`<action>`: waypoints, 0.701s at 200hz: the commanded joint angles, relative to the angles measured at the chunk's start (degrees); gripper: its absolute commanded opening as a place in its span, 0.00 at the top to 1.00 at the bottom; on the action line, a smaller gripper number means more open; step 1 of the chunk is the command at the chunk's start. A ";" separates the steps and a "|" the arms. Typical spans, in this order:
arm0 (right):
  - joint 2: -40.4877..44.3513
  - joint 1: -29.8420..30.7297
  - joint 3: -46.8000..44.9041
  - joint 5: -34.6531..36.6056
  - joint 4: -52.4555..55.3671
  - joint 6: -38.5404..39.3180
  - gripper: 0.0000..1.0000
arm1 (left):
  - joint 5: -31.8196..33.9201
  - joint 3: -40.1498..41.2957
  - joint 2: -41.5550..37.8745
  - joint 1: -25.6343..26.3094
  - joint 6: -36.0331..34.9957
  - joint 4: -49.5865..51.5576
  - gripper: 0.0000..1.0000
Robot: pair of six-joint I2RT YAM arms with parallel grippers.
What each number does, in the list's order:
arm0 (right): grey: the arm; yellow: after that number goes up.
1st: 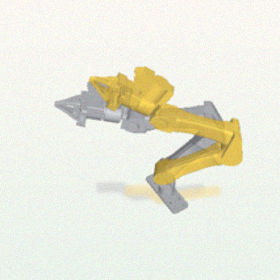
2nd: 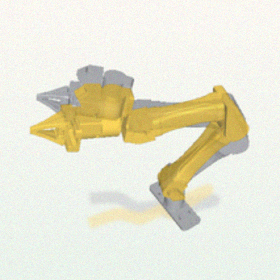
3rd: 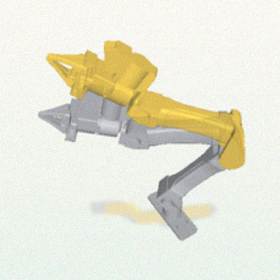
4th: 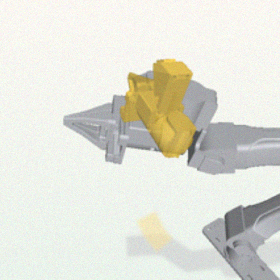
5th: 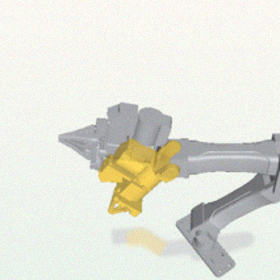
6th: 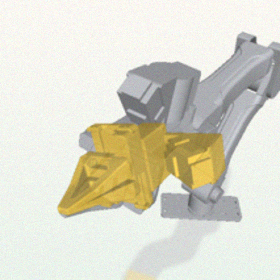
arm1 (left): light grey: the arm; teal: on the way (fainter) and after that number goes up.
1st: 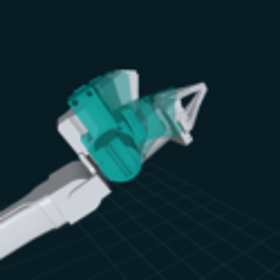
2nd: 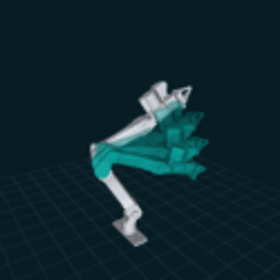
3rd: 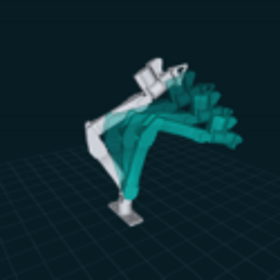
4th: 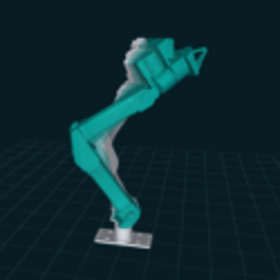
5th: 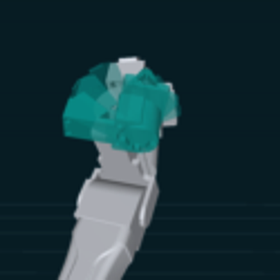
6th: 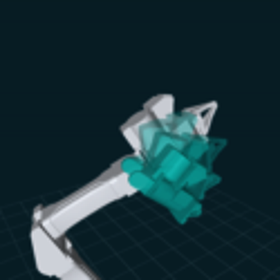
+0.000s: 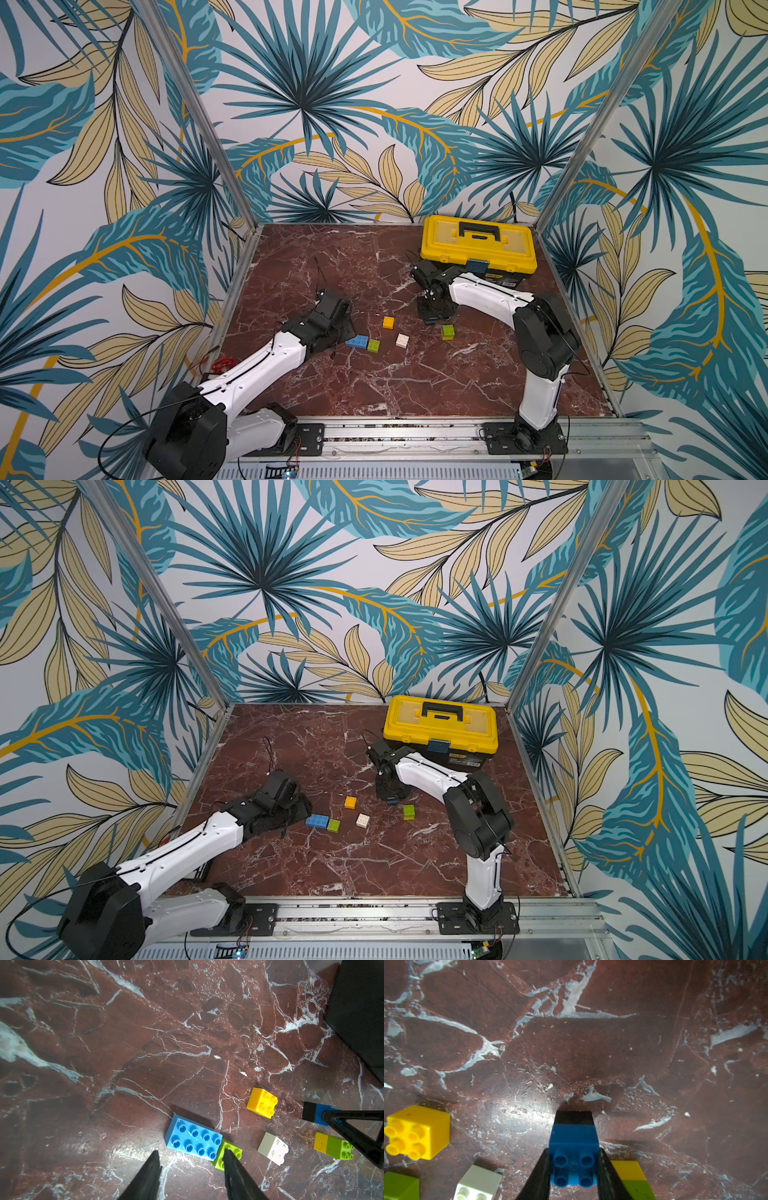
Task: Assemble the number 4 with lego
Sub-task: Assemble the lego brick with the lego brick.
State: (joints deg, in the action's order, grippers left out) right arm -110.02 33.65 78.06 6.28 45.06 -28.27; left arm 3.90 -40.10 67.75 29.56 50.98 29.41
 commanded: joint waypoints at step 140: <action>5.13 1.32 0.94 1.19 9.62 -1.66 0.47 | -0.21 0.66 -1.03 -2.82 2.20 1.25 0.48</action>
State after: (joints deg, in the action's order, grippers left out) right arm -108.42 33.80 77.78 7.03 48.60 -30.15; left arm 3.73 -39.90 67.81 27.44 52.93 29.47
